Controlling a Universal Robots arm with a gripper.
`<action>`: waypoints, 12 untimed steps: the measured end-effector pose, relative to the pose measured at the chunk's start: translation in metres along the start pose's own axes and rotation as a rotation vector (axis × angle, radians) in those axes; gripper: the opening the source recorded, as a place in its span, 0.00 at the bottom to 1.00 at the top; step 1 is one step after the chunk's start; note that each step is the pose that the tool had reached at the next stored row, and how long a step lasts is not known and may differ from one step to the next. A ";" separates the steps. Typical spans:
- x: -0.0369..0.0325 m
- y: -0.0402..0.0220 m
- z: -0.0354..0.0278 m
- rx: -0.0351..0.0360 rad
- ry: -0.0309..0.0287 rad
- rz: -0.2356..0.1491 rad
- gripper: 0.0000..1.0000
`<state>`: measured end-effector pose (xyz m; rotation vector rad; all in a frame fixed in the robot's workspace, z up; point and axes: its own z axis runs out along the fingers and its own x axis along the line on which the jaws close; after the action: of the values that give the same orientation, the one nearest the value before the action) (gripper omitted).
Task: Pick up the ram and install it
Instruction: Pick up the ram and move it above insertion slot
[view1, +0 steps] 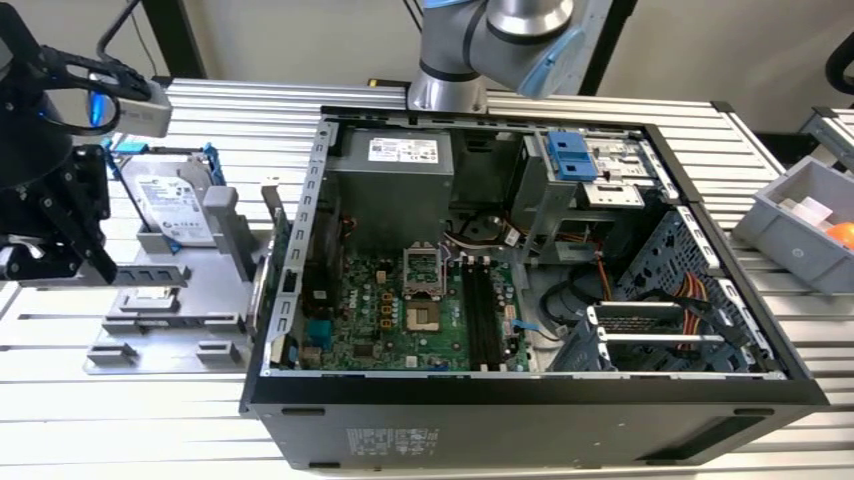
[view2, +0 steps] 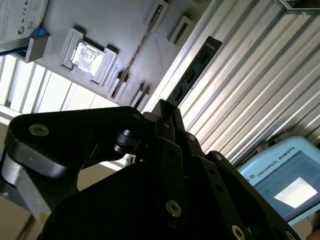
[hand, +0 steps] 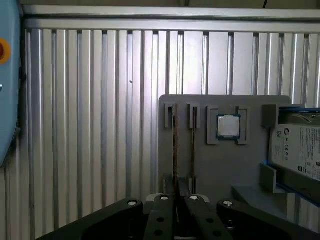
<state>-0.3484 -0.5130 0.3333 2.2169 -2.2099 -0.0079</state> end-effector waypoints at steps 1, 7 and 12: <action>0.0000 0.0000 -0.0018 0.0001 -0.0001 0.000 0.00; 0.0001 0.0002 -0.0131 0.0000 -0.0001 0.000 0.00; 0.0001 0.0002 -0.0208 0.0001 -0.0001 0.000 0.00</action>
<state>-0.3484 -0.5130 0.3541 2.2169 -2.2101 -0.0078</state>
